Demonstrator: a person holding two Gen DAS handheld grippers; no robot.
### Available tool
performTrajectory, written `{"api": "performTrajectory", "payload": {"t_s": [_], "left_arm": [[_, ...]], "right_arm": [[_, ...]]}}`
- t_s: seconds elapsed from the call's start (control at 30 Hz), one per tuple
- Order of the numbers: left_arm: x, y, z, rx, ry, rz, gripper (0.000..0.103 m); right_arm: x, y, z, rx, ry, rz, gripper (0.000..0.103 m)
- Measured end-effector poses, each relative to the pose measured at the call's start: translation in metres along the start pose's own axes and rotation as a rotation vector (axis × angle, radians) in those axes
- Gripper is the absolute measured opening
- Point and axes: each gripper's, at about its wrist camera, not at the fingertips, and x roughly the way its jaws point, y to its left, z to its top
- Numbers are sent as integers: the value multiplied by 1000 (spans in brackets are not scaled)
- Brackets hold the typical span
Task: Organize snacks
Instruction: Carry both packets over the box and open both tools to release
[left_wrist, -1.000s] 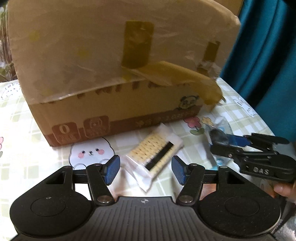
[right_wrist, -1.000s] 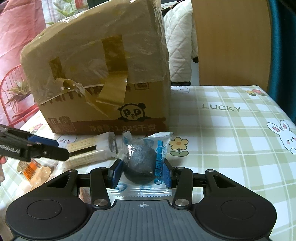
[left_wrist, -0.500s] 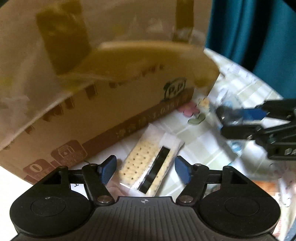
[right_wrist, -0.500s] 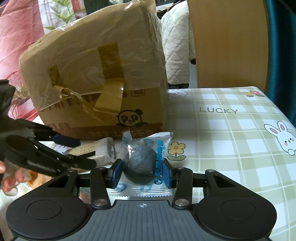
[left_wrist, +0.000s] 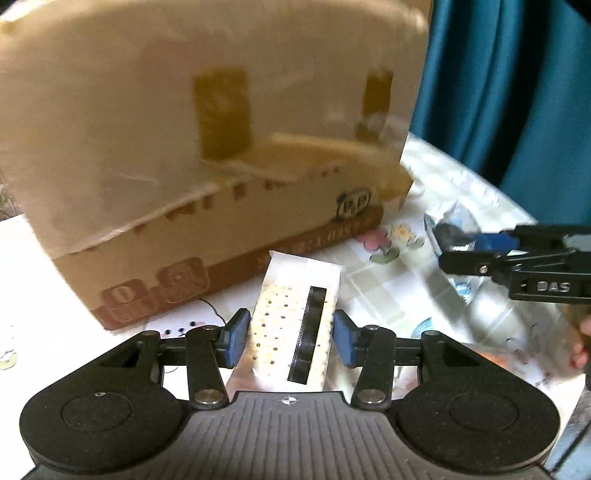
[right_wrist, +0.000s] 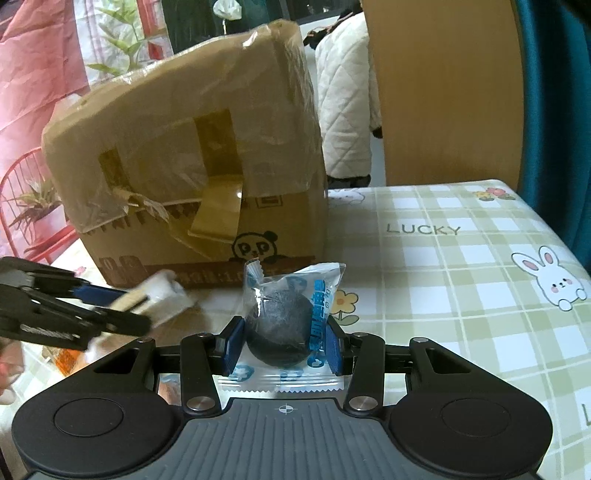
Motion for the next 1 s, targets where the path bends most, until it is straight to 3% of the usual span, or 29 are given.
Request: {"api": "performTrajectory", "payload": {"t_s": [0.13, 0.3, 0.47, 0.57, 0.73, 0.87, 1.0], "left_arm": [[-35, 9, -3, -30, -59, -14, 51], [-84, 17, 7, -35, -201, -32, 51], [-132, 23, 46, -4, -371, -5, 51], [-140, 29, 73, -29, -425, 24, 51], [-129, 52, 116, -74, -430, 93, 51], [-101, 67, 139, -113, -380, 156, 51], [-90, 84, 149, -163, -336, 194, 52]], "right_arm": [[-15, -5, 7, 13, -31, -28, 41], [-40, -11, 33, 8, -106, -55, 41], [-63, -6, 86, -23, -241, -46, 41], [-67, 6, 120, -65, -290, -14, 41], [-46, 34, 175, -107, -300, 88, 41], [-10, 56, 209, -135, -234, 120, 41], [19, 77, 220, -155, -155, 110, 42]]}}
